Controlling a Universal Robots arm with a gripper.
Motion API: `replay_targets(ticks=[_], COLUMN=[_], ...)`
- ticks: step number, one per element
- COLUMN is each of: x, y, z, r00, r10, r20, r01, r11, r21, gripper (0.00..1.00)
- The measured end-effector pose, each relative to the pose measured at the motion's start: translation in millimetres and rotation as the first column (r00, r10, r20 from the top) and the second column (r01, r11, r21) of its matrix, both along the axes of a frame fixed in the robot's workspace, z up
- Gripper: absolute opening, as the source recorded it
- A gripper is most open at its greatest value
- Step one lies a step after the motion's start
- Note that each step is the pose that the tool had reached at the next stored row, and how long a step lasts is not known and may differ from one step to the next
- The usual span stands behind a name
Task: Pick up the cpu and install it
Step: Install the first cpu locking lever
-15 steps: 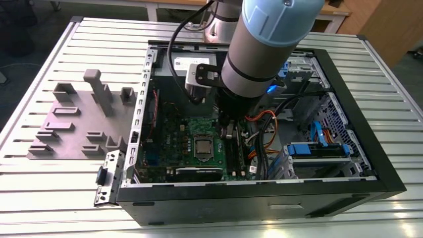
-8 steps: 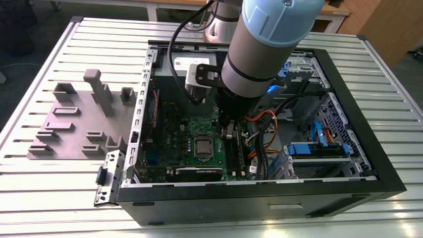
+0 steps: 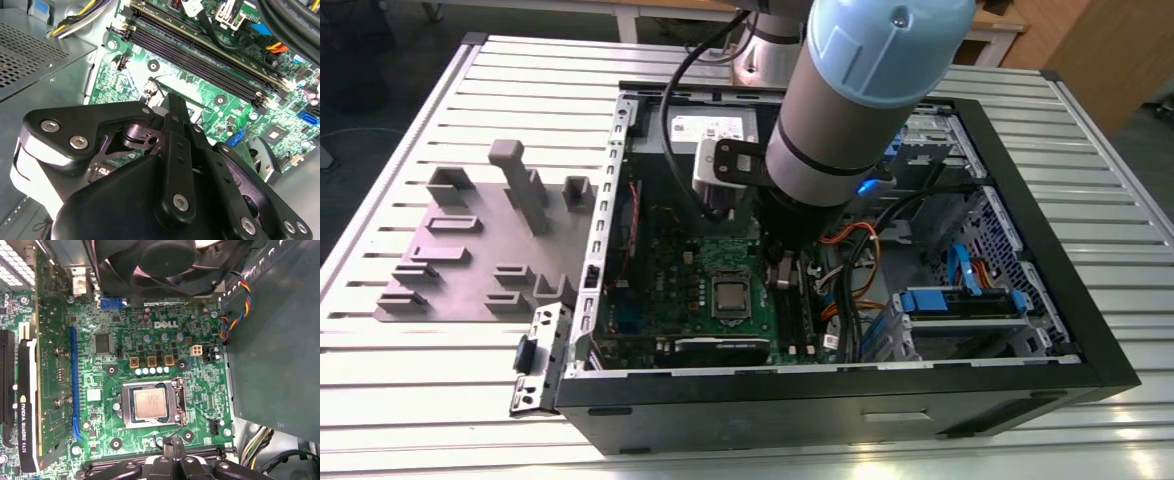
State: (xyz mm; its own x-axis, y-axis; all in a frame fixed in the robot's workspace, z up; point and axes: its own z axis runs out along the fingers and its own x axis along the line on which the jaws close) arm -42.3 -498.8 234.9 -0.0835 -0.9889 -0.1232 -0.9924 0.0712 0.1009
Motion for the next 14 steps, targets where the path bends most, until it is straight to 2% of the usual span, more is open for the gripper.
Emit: replay_targets(ticks=[5, 14], x=[-0.6, -0.6], y=[-0.2, -0.2], z=[-2.3, -2.5], r00=[0.9995, 0.9994], r10=[0.030, 0.034], r20=[0.0002, 0.0002], r01=[-0.030, -0.034], r11=[0.9995, 0.9994], r21=[-0.0001, 0.0000], gripper=[0.11, 0.11])
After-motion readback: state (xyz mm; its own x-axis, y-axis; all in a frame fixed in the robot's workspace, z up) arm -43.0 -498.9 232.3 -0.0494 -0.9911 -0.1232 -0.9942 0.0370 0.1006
